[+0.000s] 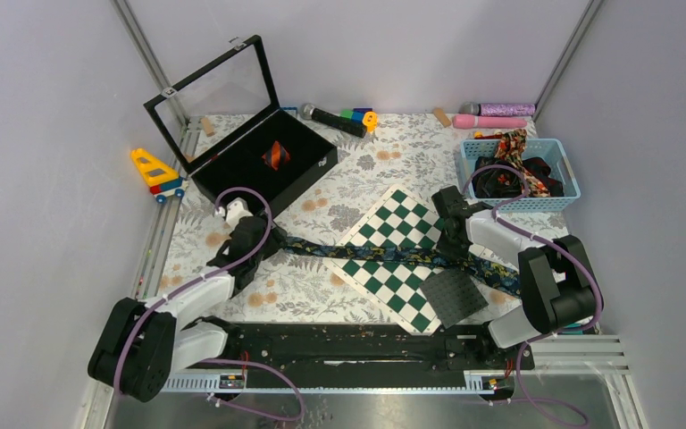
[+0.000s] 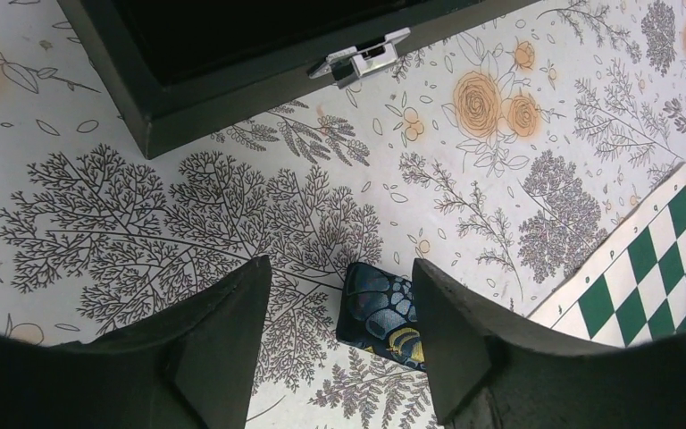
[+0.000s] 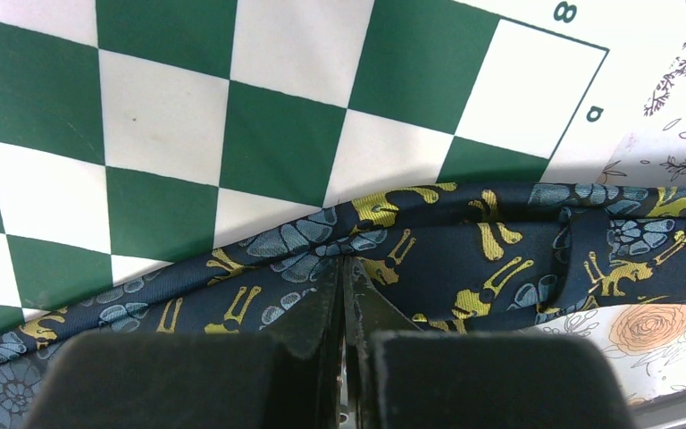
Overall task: Roll the ties
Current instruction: Move the tie to the center of the board.
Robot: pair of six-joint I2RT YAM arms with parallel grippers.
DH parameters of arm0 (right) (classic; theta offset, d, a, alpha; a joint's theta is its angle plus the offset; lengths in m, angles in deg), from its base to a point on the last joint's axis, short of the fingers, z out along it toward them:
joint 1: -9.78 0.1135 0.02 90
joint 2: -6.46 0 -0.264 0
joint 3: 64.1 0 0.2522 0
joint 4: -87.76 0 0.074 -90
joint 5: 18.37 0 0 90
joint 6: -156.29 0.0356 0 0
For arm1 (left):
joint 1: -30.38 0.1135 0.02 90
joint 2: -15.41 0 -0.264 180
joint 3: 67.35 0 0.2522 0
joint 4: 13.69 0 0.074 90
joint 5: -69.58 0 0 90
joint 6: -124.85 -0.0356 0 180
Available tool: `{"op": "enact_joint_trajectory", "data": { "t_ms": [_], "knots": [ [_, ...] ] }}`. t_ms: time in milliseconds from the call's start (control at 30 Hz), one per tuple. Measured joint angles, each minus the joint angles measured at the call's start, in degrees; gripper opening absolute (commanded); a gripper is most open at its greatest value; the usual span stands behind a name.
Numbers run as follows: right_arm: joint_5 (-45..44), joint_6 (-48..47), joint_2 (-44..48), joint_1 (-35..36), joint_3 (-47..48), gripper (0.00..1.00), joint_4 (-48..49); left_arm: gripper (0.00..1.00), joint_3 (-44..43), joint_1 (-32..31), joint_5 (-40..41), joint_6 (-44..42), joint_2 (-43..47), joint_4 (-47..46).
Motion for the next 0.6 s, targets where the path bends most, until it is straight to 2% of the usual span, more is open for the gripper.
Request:
{"op": "enact_joint_trajectory", "data": {
  "t_ms": [167, 300, 333, 433, 500, 600],
  "knots": [
    [-0.2, -1.1, 1.2, 0.0, 0.0, 0.10, -0.1, 0.62, 0.0, 0.0, 0.7, 0.0, 3.2, 1.7],
    [-0.1, -4.0, 8.0, 0.0, 0.2, 0.20, 0.2, 0.61, 0.0, 0.0, 1.5, 0.0, 10.5, 4.3],
    [0.6, -5.2, 10.5, 0.0, 0.4, 0.20, 0.7, 0.61, 0.0, 0.0, 1.6, 0.0, 12.7, 4.9],
    [4.1, -7.6, 16.5, 0.0, 1.4, 0.10, 3.0, 0.55, 0.0, 0.0, 1.7, -0.8, 16.8, 6.0],
    [7.0, -8.5, 18.3, 0.4, 2.7, 0.04, 4.0, 0.52, 0.0, 0.0, 1.5, -1.4, 18.3, 6.8],
    [10.2, -9.0, 17.7, 2.9, 4.5, 0.01, 4.9, 0.51, 0.0, 0.0, 1.1, -2.2, 19.1, 8.0]
  ]
}}
